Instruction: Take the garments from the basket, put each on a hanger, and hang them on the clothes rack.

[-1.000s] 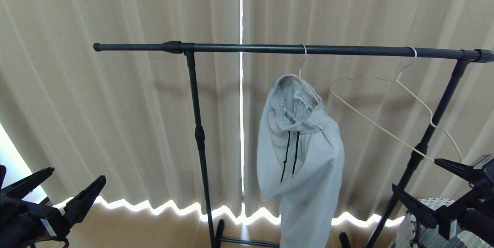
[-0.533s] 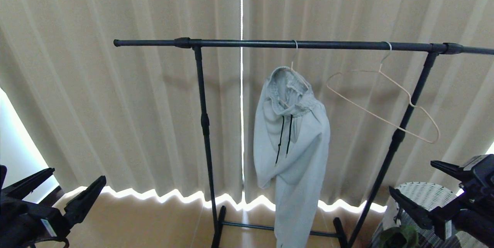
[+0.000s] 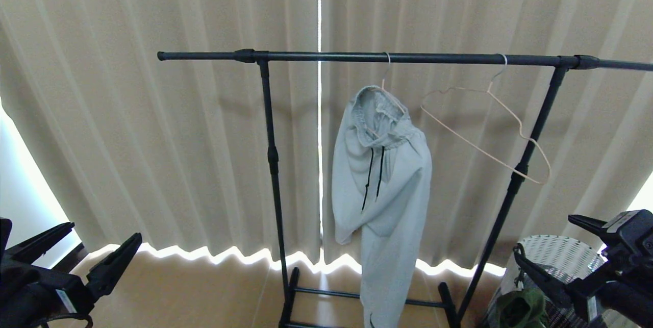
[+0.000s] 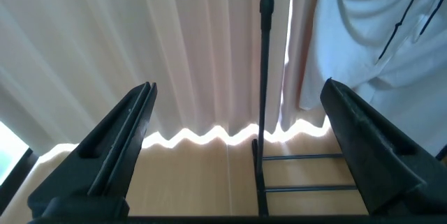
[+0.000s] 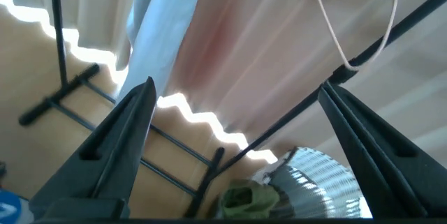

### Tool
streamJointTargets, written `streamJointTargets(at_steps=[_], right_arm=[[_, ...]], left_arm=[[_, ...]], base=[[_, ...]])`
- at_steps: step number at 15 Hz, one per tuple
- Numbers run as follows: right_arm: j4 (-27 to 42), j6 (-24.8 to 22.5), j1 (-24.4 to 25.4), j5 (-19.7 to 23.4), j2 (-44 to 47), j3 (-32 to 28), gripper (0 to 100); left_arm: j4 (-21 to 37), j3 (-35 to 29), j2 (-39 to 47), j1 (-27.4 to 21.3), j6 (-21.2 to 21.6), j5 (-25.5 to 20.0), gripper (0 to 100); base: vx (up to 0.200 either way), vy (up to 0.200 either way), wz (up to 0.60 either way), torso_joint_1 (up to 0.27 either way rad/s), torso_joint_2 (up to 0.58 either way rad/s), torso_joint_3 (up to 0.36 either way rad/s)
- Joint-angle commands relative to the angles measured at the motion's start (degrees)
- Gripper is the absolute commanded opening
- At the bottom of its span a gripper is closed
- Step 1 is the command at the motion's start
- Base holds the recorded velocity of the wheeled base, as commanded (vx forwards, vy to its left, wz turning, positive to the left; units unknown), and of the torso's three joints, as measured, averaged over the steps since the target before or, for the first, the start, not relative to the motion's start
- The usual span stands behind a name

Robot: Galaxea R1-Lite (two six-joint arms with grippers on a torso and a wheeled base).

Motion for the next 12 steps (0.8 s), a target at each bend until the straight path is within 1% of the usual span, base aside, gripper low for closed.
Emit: streamJointTargets(at_steps=[1, 12], right_arm=[[-0.06, -0.51, 0.02, 0.0, -0.21, 0.65, 100], [-0.06, -0.6, 0.02, 0.0, -0.21, 0.74, 100]], left_arm=[[-0.04, 0.0, 0.23, 0.0, 0.01, 0.01, 100], [-0.04, 0.0, 1.11, -0.09, 0.01, 0.01, 100]], base=[[0.0, 0.0, 0.0, 0.0, 0.0, 0.0], [0.0, 0.0, 0.0, 0.0, 0.0, 0.0]])
